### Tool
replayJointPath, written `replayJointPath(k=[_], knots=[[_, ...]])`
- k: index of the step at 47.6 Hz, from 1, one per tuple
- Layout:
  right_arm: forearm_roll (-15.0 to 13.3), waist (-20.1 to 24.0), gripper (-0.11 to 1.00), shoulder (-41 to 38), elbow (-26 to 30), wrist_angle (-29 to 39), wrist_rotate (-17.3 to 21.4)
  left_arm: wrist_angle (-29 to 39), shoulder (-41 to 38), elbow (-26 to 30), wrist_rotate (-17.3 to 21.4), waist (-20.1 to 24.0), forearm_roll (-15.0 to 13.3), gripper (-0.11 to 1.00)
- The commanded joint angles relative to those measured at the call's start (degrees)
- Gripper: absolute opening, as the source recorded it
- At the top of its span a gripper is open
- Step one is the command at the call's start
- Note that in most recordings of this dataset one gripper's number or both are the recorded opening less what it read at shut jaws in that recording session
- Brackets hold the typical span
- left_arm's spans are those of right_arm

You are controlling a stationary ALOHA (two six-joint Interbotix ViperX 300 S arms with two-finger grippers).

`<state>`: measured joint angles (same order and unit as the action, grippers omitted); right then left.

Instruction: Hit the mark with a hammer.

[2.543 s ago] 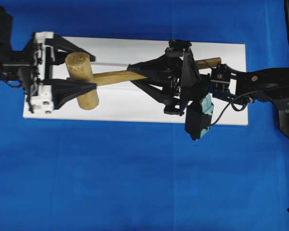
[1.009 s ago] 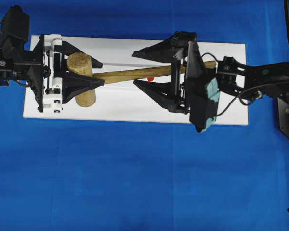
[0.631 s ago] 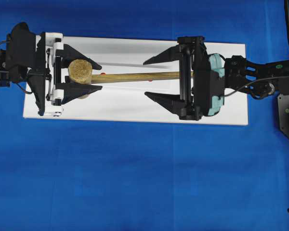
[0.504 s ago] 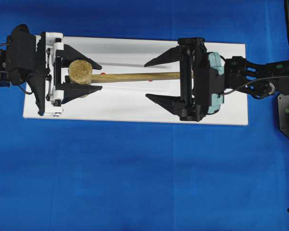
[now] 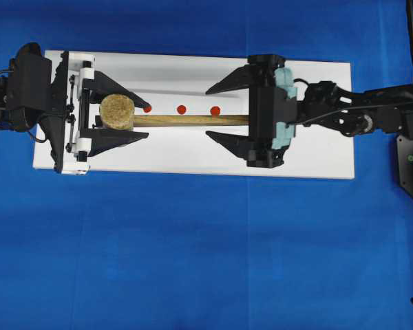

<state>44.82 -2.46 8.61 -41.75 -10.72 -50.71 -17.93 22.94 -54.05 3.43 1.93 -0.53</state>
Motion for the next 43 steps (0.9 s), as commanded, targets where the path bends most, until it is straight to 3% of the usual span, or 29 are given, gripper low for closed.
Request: replayJointPath(k=[1,5,9,18,24,43], knots=[[0.2,-0.1,0.96,0.2,1.8,-0.2,0.1,-0.4,0.5,2.0,0.1,-0.4,0.0,0.44],[0.2,-0.1,0.94,0.2,1.8,-0.4,0.1,-0.3,0.5,2.1,0.1,-0.4,0.0,0.44],[0.2,-0.2,0.84,0.2,1.8,-0.5,0.0,-0.3,0.4,2.2,-0.2,-0.4,0.0,0.44],[0.1,-0.1,0.28,0.2,1.8,-0.2,-0.1,-0.4,0.3,2.3,-0.3,-0.4,0.0,0.44],[0.1,-0.1,0.04,0.2,1.8,-0.2,-0.1,-0.6,0.2,2.3,-0.3,-0.4,-0.1,0.44],[0.2,-0.1,0.02,0.3,1.8,0.3,0.0,-0.6,0.1,2.3,0.0,-0.4,-0.1,0.44]])
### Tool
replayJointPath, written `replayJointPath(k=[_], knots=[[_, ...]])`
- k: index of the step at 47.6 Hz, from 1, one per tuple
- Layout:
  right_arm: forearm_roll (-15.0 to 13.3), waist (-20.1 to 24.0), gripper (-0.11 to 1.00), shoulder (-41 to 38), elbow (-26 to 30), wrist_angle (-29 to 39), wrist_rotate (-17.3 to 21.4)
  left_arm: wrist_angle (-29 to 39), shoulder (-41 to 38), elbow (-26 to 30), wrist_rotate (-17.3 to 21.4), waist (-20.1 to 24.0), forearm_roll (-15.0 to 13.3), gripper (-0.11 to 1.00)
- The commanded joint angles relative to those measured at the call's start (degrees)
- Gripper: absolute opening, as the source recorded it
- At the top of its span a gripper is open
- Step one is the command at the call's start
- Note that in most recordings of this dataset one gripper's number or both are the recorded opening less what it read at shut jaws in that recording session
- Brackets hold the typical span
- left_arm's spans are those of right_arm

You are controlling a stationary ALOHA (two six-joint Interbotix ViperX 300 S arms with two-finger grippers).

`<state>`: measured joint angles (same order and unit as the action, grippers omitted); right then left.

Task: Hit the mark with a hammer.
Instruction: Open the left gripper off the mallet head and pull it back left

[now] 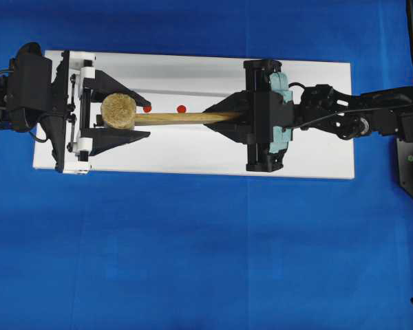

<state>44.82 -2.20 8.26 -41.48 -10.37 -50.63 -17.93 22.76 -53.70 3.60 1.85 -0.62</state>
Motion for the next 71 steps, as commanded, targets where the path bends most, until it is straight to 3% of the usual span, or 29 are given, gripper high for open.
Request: replayJointPath(k=[1,5,11,15,33,59,71], knots=[[0.2,-0.4,0.02,0.6,1.5,-0.1,-0.1,-0.6,0.3,1.9,-0.4,-0.4,0.0,0.44],[0.2,-0.4,0.02,0.6,1.5,0.3,0.0,-0.6,0.3,1.9,-0.4,-0.4,0.0,0.45],[0.2,-0.4,0.02,0.6,1.5,0.4,0.1,-0.6,0.3,1.9,-0.4,-0.3,-0.1,0.78],[0.2,-0.4,0.02,0.6,1.5,0.6,0.1,-0.5,0.4,1.9,-0.4,-0.2,-0.1,0.92],[2.8,-0.4,0.02,2.1,-0.1,1.3,0.1,0.5,6.9,-3.2,0.1,0.4,0.0,0.89],[3.7,-0.4,0.02,2.5,-0.7,1.4,0.1,14.9,32.9,-15.0,0.0,0.4,-0.1,0.89],[3.7,-0.4,0.02,2.5,-0.7,1.2,0.1,17.1,34.7,-15.7,-0.1,0.4,0.0,0.89]])
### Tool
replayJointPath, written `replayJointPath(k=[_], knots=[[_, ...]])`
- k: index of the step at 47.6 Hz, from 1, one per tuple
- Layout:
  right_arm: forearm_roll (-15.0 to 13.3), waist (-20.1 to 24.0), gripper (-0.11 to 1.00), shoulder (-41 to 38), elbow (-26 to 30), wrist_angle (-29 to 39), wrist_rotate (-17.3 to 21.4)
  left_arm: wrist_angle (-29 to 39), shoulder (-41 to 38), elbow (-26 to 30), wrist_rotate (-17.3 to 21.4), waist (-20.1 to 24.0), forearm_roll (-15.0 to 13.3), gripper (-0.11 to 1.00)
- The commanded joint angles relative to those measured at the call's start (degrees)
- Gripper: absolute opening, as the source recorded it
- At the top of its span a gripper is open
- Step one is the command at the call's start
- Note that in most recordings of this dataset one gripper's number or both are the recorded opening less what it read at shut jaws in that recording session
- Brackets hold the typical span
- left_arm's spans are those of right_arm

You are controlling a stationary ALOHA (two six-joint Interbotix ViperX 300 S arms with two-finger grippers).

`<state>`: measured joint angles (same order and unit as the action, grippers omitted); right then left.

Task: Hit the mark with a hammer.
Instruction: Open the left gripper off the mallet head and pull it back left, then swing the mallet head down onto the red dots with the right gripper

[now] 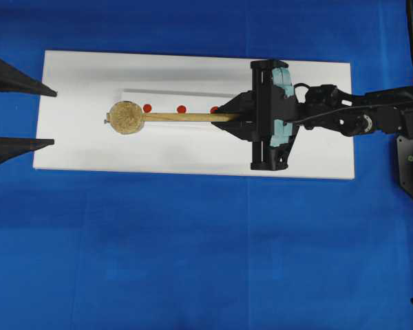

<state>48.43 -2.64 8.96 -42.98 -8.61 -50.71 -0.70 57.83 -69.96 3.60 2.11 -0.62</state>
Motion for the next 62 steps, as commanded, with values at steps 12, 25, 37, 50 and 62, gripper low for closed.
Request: replayJointPath(k=[12,25,37,50,62], knots=[[0.1,-3.7,0.02,1.8,0.7,-0.9,0.1,-0.1,-0.5,0.2,-0.4,0.2,0.0,0.88],[0.1,-5.2,0.02,1.8,0.8,-0.9,0.0,-0.2,-0.4,0.0,-0.4,0.2,0.0,0.88],[0.4,-5.1,0.02,0.4,0.6,-0.6,0.2,-0.2,-0.4,0.0,-0.4,0.2,-0.1,0.88],[4.4,-5.1,0.02,-10.1,0.3,2.6,0.2,-0.2,-0.5,-0.1,-0.5,0.2,0.0,0.88],[5.6,-5.1,0.02,-9.5,-0.1,1.2,0.1,-0.2,-0.2,-0.1,-0.6,0.2,0.0,0.88]])
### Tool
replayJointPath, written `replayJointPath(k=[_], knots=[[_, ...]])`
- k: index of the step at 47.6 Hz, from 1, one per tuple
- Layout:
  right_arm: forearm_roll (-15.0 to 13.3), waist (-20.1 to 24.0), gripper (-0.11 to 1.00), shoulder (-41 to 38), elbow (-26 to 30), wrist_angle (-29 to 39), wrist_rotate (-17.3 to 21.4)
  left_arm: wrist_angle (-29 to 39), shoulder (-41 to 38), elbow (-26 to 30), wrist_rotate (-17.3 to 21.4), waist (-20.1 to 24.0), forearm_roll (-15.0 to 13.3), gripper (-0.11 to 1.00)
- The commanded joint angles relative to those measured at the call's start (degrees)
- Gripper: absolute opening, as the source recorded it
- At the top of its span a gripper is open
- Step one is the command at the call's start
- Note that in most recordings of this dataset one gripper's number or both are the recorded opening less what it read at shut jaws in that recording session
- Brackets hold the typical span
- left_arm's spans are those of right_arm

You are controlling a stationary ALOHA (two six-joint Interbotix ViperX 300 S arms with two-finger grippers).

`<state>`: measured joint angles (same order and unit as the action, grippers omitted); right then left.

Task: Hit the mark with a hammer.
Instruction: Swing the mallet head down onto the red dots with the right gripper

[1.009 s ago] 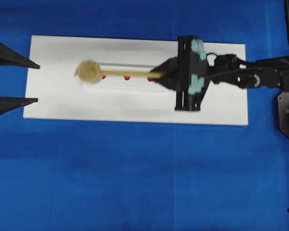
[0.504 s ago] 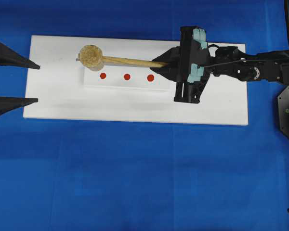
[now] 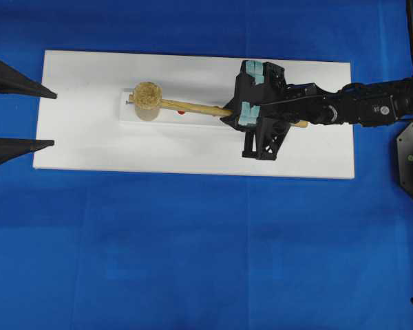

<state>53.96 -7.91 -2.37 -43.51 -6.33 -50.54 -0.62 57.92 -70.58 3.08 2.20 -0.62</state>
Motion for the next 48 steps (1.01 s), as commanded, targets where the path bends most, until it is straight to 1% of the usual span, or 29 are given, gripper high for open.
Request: replayJointPath(k=[1,7,13,22,28,32,41,48], knots=[[0.1,0.2,0.02,2.0,0.4,-1.2,-0.1,-0.3,-0.3,0.6,-0.1,0.1,0.0,0.88],[0.0,0.3,0.02,4.5,0.4,-2.2,-0.3,-0.3,-0.3,0.6,-0.1,0.1,-0.1,0.88],[-0.6,0.7,0.02,8.8,-0.8,-2.3,-0.4,-0.3,-0.3,0.5,-0.1,0.1,-0.1,0.88],[-0.7,1.9,0.02,17.6,-5.4,-4.3,-0.4,-0.2,-0.3,0.5,-0.1,0.1,0.0,0.88],[-0.4,2.4,0.02,21.4,-8.6,-6.0,-0.1,-0.2,-0.3,0.5,-0.1,0.1,-0.1,0.88],[0.1,2.5,0.02,22.3,-9.3,-6.1,-0.1,-0.2,-0.3,0.5,-0.1,0.1,0.0,0.88],[0.0,2.8,0.02,22.3,-9.5,-6.2,-0.1,-0.2,-0.4,0.5,-0.1,0.1,0.0,0.88],[0.2,2.7,0.02,21.3,-10.5,-6.6,-0.1,-0.2,-0.3,0.5,-0.1,0.1,0.0,0.88]])
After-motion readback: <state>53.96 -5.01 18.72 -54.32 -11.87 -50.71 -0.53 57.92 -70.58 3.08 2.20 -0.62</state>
